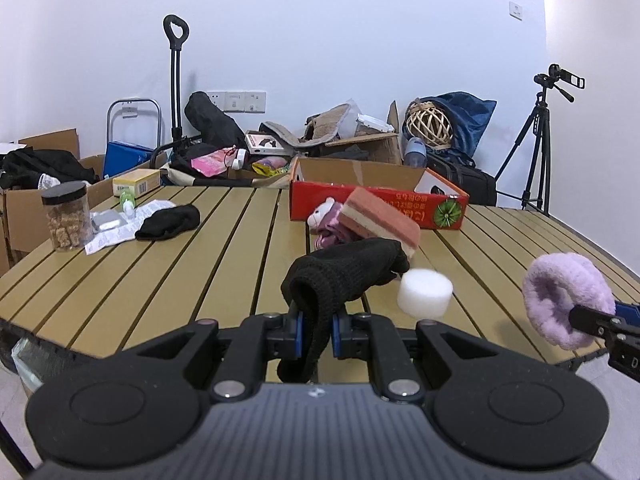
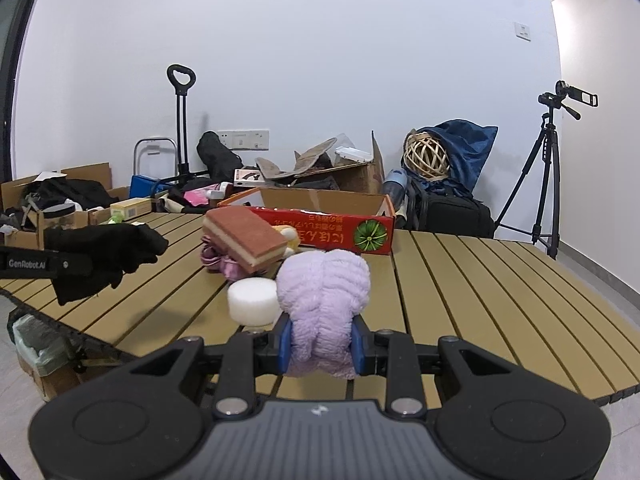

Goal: Collect trash
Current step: 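Carry the black hat in the left tool and towel in the right tool to the bin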

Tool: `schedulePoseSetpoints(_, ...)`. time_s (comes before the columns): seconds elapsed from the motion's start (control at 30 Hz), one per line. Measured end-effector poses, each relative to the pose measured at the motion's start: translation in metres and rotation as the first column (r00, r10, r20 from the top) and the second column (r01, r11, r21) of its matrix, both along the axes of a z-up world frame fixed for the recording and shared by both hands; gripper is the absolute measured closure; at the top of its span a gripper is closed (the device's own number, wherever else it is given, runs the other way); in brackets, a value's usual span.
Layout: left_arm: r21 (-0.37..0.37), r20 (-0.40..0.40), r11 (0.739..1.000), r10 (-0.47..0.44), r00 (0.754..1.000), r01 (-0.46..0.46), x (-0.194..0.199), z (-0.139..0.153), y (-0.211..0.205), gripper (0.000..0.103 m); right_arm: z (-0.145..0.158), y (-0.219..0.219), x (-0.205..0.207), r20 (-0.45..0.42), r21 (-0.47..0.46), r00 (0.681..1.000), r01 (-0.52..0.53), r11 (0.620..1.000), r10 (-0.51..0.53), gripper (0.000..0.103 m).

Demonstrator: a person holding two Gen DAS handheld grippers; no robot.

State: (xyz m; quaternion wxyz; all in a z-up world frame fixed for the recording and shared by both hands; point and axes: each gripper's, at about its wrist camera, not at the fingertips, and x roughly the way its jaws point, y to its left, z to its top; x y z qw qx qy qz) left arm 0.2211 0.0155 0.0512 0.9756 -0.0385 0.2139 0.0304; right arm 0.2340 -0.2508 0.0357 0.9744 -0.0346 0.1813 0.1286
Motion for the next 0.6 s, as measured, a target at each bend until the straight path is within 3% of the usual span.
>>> schedulePoseSetpoints(0.33, 0.018, -0.019, 1.000, -0.004, 1.000, 0.004, -0.042, -0.020, -0.001, 0.090, -0.018, 0.006, -0.039, -0.009, 0.022, 1.000, -0.014, 1.000, 0.015, 0.075)
schedulePoseSetpoints(0.6, -0.003, -0.077, 1.000, -0.018, 0.997, 0.018, -0.069, -0.039, 0.001, 0.090, -0.046, 0.010, -0.066, -0.094, 0.009, 0.995, -0.040, 0.999, 0.040, 0.075)
